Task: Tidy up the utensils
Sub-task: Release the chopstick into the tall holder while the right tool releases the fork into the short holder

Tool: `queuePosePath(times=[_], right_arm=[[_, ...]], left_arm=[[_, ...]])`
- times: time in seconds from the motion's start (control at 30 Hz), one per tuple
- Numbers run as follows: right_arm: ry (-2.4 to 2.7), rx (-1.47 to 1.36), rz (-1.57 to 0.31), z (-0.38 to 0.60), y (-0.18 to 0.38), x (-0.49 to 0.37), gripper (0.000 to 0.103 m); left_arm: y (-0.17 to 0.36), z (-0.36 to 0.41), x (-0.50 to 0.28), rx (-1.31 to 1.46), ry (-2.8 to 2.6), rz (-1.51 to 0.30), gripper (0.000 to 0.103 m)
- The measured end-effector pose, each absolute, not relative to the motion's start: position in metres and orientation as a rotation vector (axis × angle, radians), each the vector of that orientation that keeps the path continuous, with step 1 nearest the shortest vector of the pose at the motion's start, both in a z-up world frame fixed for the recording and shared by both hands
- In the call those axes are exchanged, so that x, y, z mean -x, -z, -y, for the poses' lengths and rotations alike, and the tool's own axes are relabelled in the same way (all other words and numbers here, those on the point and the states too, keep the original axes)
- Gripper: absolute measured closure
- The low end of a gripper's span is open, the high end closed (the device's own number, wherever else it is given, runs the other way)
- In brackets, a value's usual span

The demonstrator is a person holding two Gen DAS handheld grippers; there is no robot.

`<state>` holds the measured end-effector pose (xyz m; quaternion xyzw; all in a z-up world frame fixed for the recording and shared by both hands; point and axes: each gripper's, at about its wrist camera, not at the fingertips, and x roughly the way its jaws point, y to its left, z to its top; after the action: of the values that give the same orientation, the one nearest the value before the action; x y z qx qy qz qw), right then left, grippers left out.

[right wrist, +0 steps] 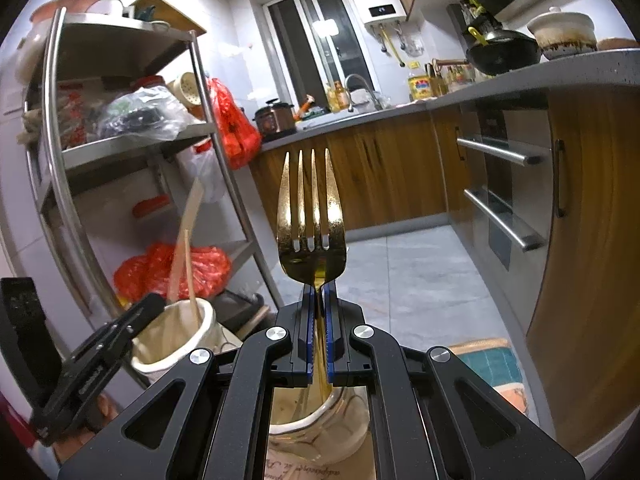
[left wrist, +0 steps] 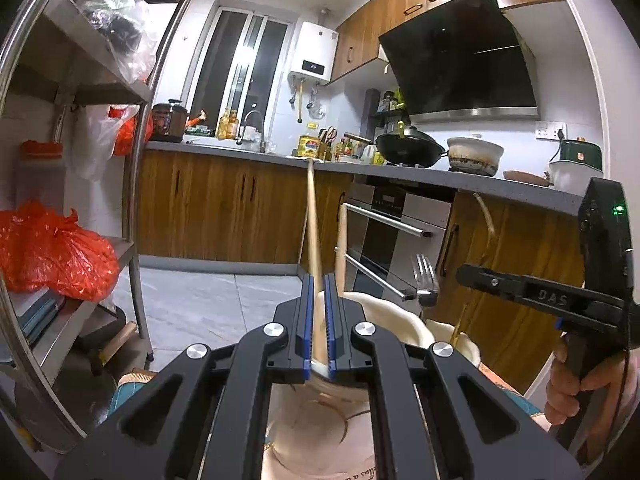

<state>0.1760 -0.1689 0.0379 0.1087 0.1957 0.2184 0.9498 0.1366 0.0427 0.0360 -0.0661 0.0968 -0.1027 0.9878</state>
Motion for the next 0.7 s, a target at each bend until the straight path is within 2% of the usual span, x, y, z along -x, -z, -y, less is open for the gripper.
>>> queuePosePath(times=[0.33, 0.43, 0.57, 0.7], right_arm=[[-0.417, -0.229, -0.405, 0.171, -0.031, -0.181, 0.098], [-0.425, -0.254, -0.428, 0.174, -0.026, -0.186, 0.097], [-0.414, -0.241, -0.428, 0.172, -0.025, -0.185, 0.097], [-0.406, -0.219, -0.42, 0.17, -0.025, -0.184, 0.096]], left_arm=[[-0.037, -0.041, -0.133, 0.115, 0.187, -0.177, 0.095], [-0.038, -0.04, -0.13, 0.109, 0.183, -0.166, 0.084], [-0.038, -0.041, -0.13, 0.113, 0.185, -0.165, 0.081], [-0.039, -0.043, -0.128, 0.129, 0.187, -0.161, 0.069]])
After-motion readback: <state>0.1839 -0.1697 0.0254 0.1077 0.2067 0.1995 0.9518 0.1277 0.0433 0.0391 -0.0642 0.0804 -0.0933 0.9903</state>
